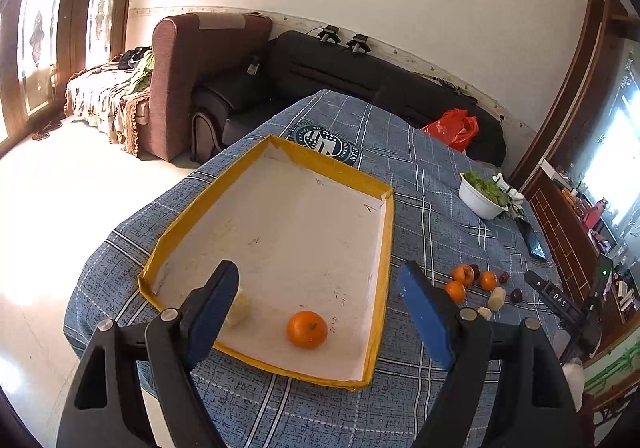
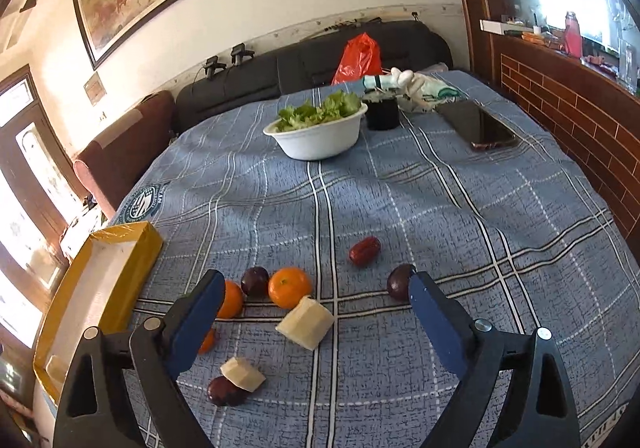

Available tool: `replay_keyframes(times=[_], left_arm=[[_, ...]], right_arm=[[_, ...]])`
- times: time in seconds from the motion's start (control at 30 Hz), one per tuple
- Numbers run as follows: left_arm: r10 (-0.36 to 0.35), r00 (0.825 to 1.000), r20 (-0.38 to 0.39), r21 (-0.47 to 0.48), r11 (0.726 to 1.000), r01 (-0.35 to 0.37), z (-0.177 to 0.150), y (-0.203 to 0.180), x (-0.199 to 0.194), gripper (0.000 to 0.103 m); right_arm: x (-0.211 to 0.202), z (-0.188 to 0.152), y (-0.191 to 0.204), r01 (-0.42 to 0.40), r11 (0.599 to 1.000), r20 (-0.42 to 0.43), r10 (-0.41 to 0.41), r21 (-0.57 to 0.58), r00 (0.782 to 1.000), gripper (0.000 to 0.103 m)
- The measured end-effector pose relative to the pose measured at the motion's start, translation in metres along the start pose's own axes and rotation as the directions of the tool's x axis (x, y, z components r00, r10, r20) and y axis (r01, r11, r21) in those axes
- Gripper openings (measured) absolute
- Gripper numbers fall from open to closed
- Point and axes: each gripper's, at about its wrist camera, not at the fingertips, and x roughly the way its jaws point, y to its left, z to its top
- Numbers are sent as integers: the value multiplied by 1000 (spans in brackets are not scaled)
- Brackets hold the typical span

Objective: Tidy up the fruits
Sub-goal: 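Move both tools back over the remaining fruit on the bed, then grasp a small cream cube with the right tool while the left tool grasps a dark plum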

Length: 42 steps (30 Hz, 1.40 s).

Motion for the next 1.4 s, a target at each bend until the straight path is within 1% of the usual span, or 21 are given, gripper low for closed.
replay_keyframes(times=[0.17,0.23,0.37,0.5,0.57,0.67,0.77,0.87,0.93,0.97,1.0,1.07,1.13,1.2,1.27,1.4], left_arm=[[-15,999,-30,8,1000,16,0,-15,10,82],[-7,1000,-20,28,1000,7,0,-21,6,82],[9,1000,-1,28,1000,-9,1,-22,0,82],[5,1000,-12,25,1000,-5,-1,-28,5,82],[-21,1000,-21,29,999,21,-3,-34,11,82],[-95,995,-43,25,995,96,-8,-39,26,82],[-122,990,-66,18,992,123,-12,-39,47,82],[-155,982,-105,-29,988,153,-17,-37,73,82],[-175,974,-142,-52,984,169,-22,-39,89,82],[-180,971,-157,-60,983,172,-25,-42,93,82],[-184,968,-170,-62,982,176,-28,-45,97,82],[-181,965,-191,-27,984,179,-33,-55,100,82],[-172,967,-185,21,984,179,-35,-66,99,81],[-173,970,-172,78,979,189,-36,-78,96,79],[-180,968,-174,137,969,205,-37,-92,96,78],[-165,966,-199,248,945,212,-41,-119,108,77]], right_arm=[[9,-11,-11,-1,1000,-45,2,8,999,92],[12,-13,-16,-1,1000,-54,2,18,999,91],[16,-12,-17,-15,1000,-54,16,27,998,91],[16,-15,-15,-44,999,-54,45,25,998,91],[13,-18,-17,-53,998,-51,55,25,997,91],[5,-25,-21,-100,994,-33,102,41,994,91],[-10,-37,-25,-148,987,-34,150,60,988,91],[-23,-45,-21,-201,980,-83,201,8,976,91],[-29,-49,-19,-214,976,-107,208,-46,972,90],[-30,-51,-16,-212,975,-118,203,-71,972,89],[-30,-52,-13,-210,973,-126,197,-99,972,84],[-25,-53,-6,-225,966,-144,206,-126,968,78],[-17,-50,1,-251,959,-159,230,-130,960,67],[-5,-45,11,-287,949,-174,264,-127,949,63],[8,-41,22,-313,941,-198,285,-129,938,61],[33,-43,40,-327,932,-254,283,-154,925,60]])
